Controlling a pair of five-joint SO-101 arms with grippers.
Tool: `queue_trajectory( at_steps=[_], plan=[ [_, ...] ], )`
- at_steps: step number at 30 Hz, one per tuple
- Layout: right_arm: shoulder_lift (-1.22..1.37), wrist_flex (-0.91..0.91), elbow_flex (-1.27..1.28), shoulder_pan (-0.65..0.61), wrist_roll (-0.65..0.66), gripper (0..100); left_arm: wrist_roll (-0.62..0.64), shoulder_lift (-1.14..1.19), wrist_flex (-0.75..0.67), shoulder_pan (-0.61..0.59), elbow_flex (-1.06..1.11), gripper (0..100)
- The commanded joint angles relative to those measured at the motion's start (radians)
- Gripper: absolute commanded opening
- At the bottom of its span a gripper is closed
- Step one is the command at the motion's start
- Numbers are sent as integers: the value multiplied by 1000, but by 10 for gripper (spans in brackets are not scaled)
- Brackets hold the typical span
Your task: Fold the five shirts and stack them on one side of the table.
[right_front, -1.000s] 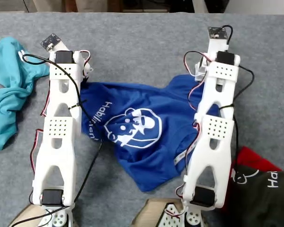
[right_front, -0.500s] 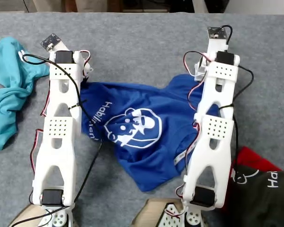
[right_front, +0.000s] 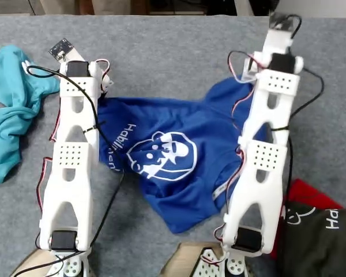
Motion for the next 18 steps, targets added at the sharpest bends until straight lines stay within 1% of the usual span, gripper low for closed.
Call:
queue_trajectory(
  at_steps=[1, 4, 6, 8, 12, 15, 18],
  plan=[
    [-240, 43, -67, 13, -12, 3, -60, -202, -14, -8, -35, 19],
    [-390, 81, -64, 28, -12, 3, -132, -355, -2, 3, -34, 19],
    [-486, 117, -62, 38, -12, 3, -166, -470, 25, 32, -34, 19],
    [-578, 147, -64, 39, -6, 3, -250, -573, 29, 72, -34, 19],
    [-794, 147, -62, 90, -8, 3, -443, -786, 48, 175, -29, 19],
    [-963, 147, -61, 134, -3, 3, -552, -944, 95, 242, -28, 19],
    [-1101, 146, -61, 171, 32, 3, -626, -1075, 115, 269, -28, 19]
  ],
)
